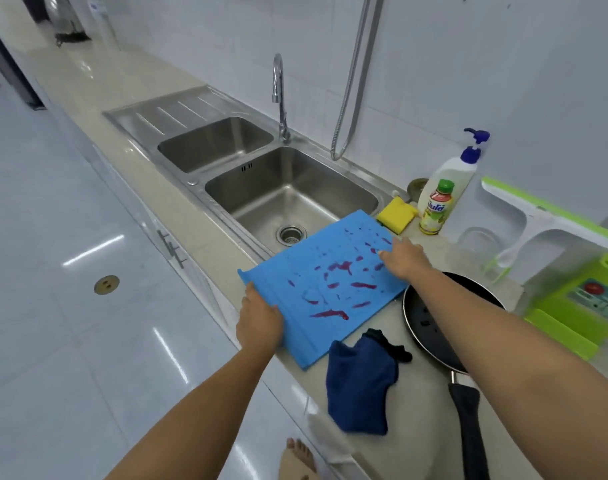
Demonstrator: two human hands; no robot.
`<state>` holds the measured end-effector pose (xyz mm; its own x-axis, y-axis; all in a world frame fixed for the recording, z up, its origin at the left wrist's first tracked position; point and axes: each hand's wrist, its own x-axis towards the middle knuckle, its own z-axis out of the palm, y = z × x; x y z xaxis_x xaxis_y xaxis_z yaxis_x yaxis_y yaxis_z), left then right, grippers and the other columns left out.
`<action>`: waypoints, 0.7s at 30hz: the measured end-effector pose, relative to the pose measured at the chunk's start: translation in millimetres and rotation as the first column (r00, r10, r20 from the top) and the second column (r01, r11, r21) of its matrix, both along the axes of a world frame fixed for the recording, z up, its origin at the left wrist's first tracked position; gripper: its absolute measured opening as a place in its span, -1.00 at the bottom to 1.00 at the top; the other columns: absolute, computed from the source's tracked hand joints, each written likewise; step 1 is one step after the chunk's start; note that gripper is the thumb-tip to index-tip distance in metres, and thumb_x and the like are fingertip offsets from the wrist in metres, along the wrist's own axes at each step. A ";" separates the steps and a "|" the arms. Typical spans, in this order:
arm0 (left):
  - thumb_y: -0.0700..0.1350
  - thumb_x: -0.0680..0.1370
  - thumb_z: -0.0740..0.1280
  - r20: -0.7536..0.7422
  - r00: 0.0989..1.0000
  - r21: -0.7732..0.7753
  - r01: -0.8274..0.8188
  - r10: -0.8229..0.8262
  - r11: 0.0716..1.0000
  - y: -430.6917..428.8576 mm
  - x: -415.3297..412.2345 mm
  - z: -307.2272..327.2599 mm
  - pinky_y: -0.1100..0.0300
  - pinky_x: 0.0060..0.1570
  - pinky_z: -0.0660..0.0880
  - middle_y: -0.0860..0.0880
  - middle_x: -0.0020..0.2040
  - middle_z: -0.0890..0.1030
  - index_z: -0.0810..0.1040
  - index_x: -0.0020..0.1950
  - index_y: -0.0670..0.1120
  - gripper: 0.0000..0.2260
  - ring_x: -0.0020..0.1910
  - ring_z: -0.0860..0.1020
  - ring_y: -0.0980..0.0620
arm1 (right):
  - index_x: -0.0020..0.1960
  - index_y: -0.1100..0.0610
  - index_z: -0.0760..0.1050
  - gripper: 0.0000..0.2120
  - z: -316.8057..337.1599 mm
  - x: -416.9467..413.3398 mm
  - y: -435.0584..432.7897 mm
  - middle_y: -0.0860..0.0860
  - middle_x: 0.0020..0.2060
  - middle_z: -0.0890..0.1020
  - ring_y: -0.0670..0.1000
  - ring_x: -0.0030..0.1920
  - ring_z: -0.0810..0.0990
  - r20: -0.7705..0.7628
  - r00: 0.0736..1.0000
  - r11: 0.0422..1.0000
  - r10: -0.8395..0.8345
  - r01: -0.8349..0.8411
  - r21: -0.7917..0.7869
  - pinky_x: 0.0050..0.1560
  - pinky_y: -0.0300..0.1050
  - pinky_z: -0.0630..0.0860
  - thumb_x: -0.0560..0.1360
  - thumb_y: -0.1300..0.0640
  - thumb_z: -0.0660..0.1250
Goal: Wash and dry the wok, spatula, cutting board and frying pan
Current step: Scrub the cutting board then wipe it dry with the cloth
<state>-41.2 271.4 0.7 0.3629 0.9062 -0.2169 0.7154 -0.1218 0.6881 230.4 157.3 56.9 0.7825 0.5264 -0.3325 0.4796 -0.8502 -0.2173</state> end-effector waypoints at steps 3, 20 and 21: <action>-0.17 0.58 0.19 0.121 0.983 -0.094 -0.128 0.138 0.987 17.8 8.8 -3.3 0.07 -0.12 0.44 -0.06 0.24 0.48 0.14 0.48 -0.02 -0.52 -0.03 0.53 -0.08 | 0.57 0.14 0.09 -0.38 -20.7 27.1 10.0 0.15 0.53 0.15 0.29 0.46 0.20 -0.049 0.998 0.996 -0.049 0.045 -0.071 0.43 0.14 0.21 0.63 -0.16 0.07; -0.15 0.64 0.12 0.146 0.984 0.009 -0.109 0.106 0.994 169.9 43.1 -8.2 0.05 -0.07 0.42 -0.07 0.18 0.48 0.35 0.37 -0.12 -0.71 -0.02 0.50 -0.03 | 0.37 0.18 0.40 -0.33 -54.4 17.6 83.2 0.19 0.27 0.43 0.22 0.28 0.36 -0.190 0.840 0.848 -0.509 0.526 0.056 0.16 0.05 0.33 0.56 -0.33 0.05; -0.14 0.65 0.12 0.138 0.986 0.016 -0.095 0.092 0.995 183.8 44.6 -9.7 0.06 -0.07 0.42 -0.06 0.17 0.47 0.35 0.37 -0.11 -0.71 -0.03 0.48 -0.02 | 0.36 0.19 0.41 -0.34 -56.0 16.2 90.8 0.19 0.26 0.44 0.22 0.28 0.36 -0.193 0.826 0.833 -0.529 0.549 0.066 0.18 0.06 0.34 0.56 -0.32 0.06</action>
